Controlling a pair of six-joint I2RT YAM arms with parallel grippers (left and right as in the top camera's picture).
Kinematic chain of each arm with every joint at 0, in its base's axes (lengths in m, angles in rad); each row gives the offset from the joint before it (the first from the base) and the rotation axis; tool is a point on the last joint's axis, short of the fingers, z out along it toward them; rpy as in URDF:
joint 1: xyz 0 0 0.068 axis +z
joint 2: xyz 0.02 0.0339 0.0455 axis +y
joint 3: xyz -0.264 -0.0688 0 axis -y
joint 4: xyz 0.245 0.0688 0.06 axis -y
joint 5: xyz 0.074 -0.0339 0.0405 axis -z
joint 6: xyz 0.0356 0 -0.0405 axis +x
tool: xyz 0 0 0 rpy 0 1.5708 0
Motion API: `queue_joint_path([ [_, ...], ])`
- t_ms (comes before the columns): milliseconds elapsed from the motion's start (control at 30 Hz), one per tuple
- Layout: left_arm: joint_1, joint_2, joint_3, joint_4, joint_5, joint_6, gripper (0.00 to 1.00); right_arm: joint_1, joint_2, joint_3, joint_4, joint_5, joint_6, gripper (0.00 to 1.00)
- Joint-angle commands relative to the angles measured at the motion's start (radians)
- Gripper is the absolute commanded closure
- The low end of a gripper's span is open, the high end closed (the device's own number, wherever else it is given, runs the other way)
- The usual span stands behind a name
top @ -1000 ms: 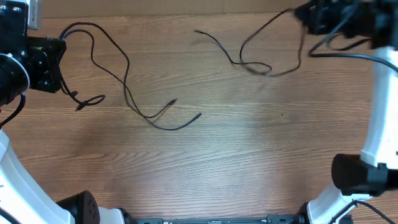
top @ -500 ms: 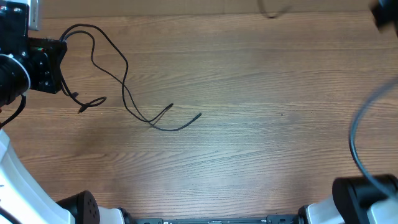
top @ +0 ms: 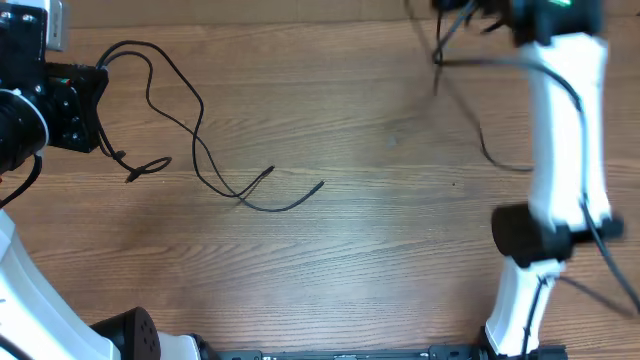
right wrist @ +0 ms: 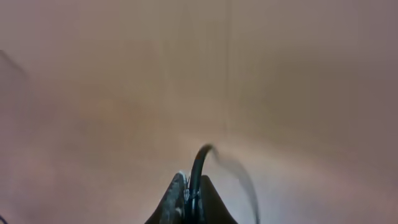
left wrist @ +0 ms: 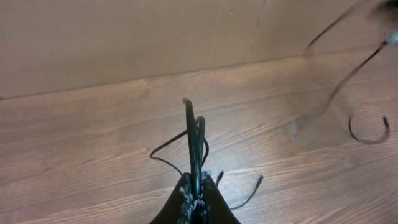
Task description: Untangle cables
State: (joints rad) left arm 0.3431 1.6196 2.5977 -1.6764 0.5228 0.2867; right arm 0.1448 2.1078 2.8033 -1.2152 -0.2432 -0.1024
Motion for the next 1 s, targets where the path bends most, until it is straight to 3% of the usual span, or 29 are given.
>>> queue_joint_path([
  [0,0.010,-0.004,0.003,0.005,0.021,0.005,0.96,-0.030,-0.298,0.177,0.004,0.062,-0.018,0.96],
  [267,0.010,-0.004,0.003,-0.002,0.021,0.005,0.96,-0.233,-0.232,0.098,0.060,0.095,-0.026,0.96],
  [567,0.010,-0.004,0.003,-0.002,0.020,0.005,0.96,-0.431,-0.054,0.034,0.455,0.078,-0.042,0.96],
  [833,0.010,-0.002,0.003,-0.013,0.020,0.005,0.96,-0.465,-0.066,0.059,0.804,0.086,-0.089,0.96],
  [967,0.010,0.002,0.003,-0.013,0.020,0.005,0.96,-0.500,-0.057,0.036,0.834,0.093,-0.086,0.96],
])
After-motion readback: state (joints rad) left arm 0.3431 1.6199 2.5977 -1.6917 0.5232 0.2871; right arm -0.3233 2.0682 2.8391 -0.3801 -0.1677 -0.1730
